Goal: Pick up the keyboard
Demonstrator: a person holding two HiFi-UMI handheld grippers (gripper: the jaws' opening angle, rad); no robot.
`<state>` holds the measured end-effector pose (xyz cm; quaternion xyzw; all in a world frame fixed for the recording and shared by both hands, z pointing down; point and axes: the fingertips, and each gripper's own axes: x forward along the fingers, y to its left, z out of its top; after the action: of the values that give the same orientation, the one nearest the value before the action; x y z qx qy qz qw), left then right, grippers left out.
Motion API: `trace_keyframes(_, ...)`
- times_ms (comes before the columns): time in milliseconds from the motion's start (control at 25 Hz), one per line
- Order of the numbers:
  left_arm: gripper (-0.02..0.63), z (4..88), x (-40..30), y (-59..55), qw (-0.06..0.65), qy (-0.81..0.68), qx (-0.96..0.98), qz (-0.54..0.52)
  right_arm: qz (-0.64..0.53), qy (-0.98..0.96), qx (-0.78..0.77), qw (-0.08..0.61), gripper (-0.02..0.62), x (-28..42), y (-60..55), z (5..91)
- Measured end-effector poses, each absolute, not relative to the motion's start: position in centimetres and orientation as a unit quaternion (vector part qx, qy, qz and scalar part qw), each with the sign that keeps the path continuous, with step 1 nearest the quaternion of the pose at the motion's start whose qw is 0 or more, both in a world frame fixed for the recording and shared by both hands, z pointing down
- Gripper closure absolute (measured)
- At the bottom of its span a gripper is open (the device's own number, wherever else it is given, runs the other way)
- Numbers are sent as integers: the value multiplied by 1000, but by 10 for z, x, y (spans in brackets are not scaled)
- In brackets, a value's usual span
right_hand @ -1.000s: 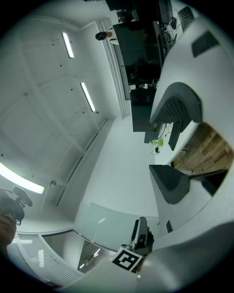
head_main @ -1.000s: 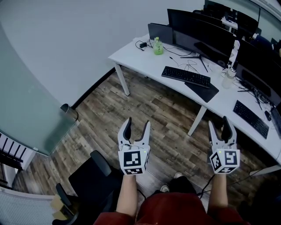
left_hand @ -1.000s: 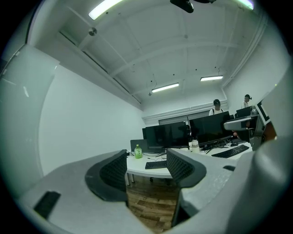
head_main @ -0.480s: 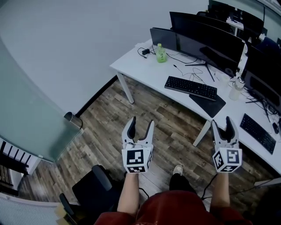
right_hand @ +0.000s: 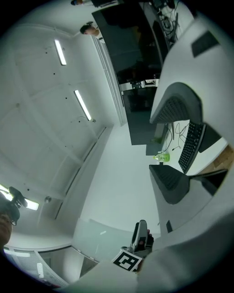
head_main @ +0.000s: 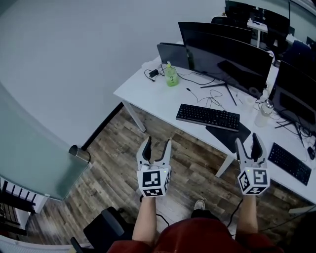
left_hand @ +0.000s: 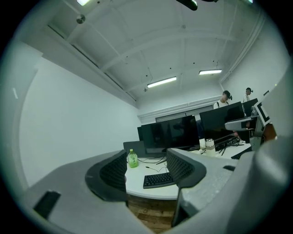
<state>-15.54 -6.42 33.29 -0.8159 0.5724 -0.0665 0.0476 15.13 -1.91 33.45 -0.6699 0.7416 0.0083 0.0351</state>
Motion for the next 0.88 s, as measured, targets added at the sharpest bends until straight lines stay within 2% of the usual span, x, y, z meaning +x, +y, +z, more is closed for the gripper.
trace_keyframes(400,348,349,-105,-154,38,556,-826,-85,-4,718,-695,33,333,209,-86,354)
trace_keyframes(880,348,374,-75,-238,28,532,-841,-98,-16,688,-725,28,327,242,-142,376)
